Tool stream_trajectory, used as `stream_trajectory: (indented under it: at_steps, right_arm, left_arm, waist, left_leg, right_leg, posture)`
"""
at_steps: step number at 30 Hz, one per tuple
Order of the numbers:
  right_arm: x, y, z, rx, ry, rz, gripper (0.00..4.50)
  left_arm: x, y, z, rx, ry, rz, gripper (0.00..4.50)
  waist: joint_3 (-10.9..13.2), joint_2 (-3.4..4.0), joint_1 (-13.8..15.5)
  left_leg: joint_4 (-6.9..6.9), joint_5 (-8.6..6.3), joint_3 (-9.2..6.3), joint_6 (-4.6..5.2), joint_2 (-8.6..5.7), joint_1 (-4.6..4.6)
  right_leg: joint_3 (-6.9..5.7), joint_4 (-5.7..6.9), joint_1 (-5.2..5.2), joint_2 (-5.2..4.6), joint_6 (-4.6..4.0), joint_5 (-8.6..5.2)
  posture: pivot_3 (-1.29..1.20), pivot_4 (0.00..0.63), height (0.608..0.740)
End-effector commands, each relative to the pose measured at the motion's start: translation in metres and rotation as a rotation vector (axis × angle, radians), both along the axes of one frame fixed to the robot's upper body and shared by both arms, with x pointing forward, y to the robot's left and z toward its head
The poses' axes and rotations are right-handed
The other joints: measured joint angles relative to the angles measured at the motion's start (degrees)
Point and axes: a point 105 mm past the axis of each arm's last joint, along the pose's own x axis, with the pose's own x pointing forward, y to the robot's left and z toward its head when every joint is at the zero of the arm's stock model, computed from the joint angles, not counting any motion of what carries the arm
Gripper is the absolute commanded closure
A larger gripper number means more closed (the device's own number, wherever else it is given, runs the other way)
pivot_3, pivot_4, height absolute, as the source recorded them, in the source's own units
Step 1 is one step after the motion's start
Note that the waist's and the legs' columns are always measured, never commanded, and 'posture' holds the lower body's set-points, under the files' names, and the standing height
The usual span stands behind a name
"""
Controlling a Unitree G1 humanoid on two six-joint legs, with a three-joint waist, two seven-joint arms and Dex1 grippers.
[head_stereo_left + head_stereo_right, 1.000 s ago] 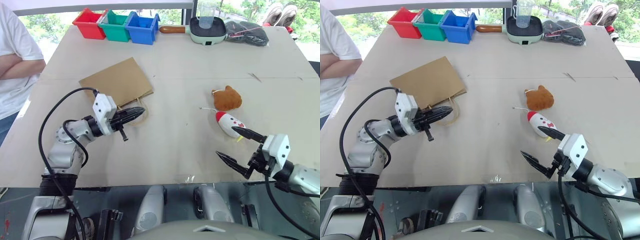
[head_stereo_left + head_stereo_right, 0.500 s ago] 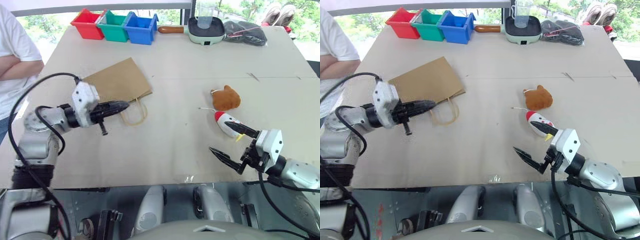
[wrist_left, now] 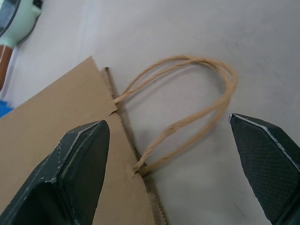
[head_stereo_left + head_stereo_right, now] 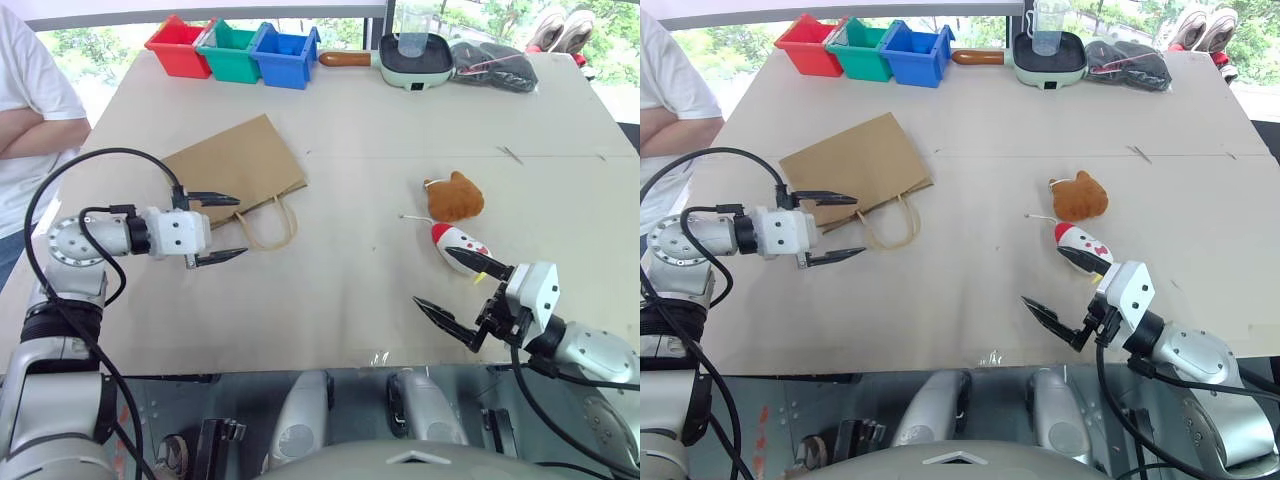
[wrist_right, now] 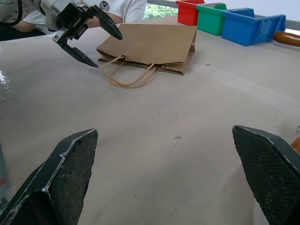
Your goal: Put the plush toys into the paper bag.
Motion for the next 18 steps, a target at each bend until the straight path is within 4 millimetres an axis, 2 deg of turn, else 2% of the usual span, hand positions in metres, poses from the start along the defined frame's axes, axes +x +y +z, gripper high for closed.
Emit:
stream_trajectory:
  at_steps: [1,4,5,6,7,10,11,12,16,18]
  right_arm:
    - [-0.005,0.001,0.014,0.005,-0.062,0.007,0.0]
    - [-0.007,0.001,0.014,0.001,-0.064,-0.002,0.0]
    - [-0.007,0.001,0.014,-0.001,-0.064,-0.003,0.0]
    - [-0.007,0.001,0.014,-0.001,-0.064,-0.004,0.0]
    - [-0.007,0.001,0.014,-0.003,-0.065,-0.007,0.0]
    - [-0.005,-0.001,0.013,-0.018,-0.082,-0.032,0.0]
    - [-0.003,0.0,0.013,-0.019,-0.085,-0.037,0.0]
    - [-0.002,0.0,0.013,-0.019,-0.085,-0.038,0.0]
    - [0.006,0.011,0.009,0.01,-0.034,0.005,0.0]
    - [0.019,0.017,0.006,0.024,-0.006,0.011,0.42]
  left_arm:
    - [0.008,-0.004,0.005,0.027,-0.077,-0.017,0.03]
    - [0.012,-0.015,0.0,-0.081,-0.015,-0.016,0.91]
    - [0.012,-0.017,0.0,-0.1,-0.01,-0.019,1.52]
    - [0.012,-0.017,0.001,-0.106,-0.01,-0.021,1.92]
    - [0.011,-0.018,0.001,-0.109,-0.005,-0.031,2.58]
    - [0.006,-0.025,-0.002,-0.176,0.046,-0.061,3.8]
    - [0.008,-0.029,0.001,-0.243,0.065,-0.051,4.39]
    - [0.009,-0.034,0.004,-0.303,0.085,-0.05,4.39]
    - [0.006,-0.075,0.036,-0.738,0.309,-0.07,4.39]
    - [-0.004,-0.093,0.046,-0.815,0.396,-0.108,4.5]
  waist:
    - [0.0,0.0,-0.01]
    - [0.0,0.0,0.04]
    - [-0.01,-0.01,-0.01]
    - [-0.01,-0.03,-0.12]
    - [-0.01,-0.05,-0.21]
    - [-0.01,-0.04,-0.29]
    - [-0.01,-0.04,-0.28]
    - [-0.01,-0.04,-0.27]
    - [0.0,-0.07,-0.09]
    - [0.0,-0.09,-0.18]
  left_leg:
    - [0.0,0.0,0.0,0.0,0.0,0.0]
    - [0.01,0.0,0.0,0.0,-0.02,0.0]
    - [0.03,0.0,0.0,0.0,-0.03,0.0]
    - [0.03,0.0,0.0,0.0,-0.03,0.0]
    - [0.03,0.0,-0.02,0.0,-0.02,0.0]
    - [0.02,0.0,-0.01,0.0,-0.01,0.04]
    - [0.03,0.0,-0.02,0.0,-0.01,0.04]
    - [0.03,0.0,-0.02,0.0,-0.01,0.04]
    - [0.17,0.0,-0.05,0.0,-0.02,-0.01]
    - [0.23,0.0,-0.09,0.0,0.0,-0.01]
  right_leg:
    - [0.0,0.02,0.0,0.0,0.0,0.0]
    - [0.0,0.05,0.01,-0.02,0.0,0.0]
    - [0.0,0.08,0.01,-0.03,0.01,0.0]
    - [0.0,0.08,0.01,-0.03,0.01,0.0]
    - [-0.01,0.1,0.0,-0.01,0.01,0.0]
    - [0.0,0.2,-0.01,-0.01,0.0,0.0]
    - [0.0,0.21,-0.01,-0.01,0.0,0.0]
    - [0.0,0.21,-0.01,-0.01,0.0,0.0]
    - [-0.04,0.3,0.0,-0.07,0.0,-0.01]
    - [-0.04,0.37,0.0,-0.08,0.0,-0.01]
  posture:
    - [0.0,0.15,0.74]
    - [0.0,0.15,0.74]
    - [0.0,0.15,0.74]
    - [0.0,0.15,0.74]
    - [0.0,0.15,0.74]
    - [0.0,0.15,0.74]
    - [0.0,0.15,0.74]
    - [0.0,0.15,0.74]
    - [0.0,0.15,0.74]
    - [0.0,0.15,0.74]
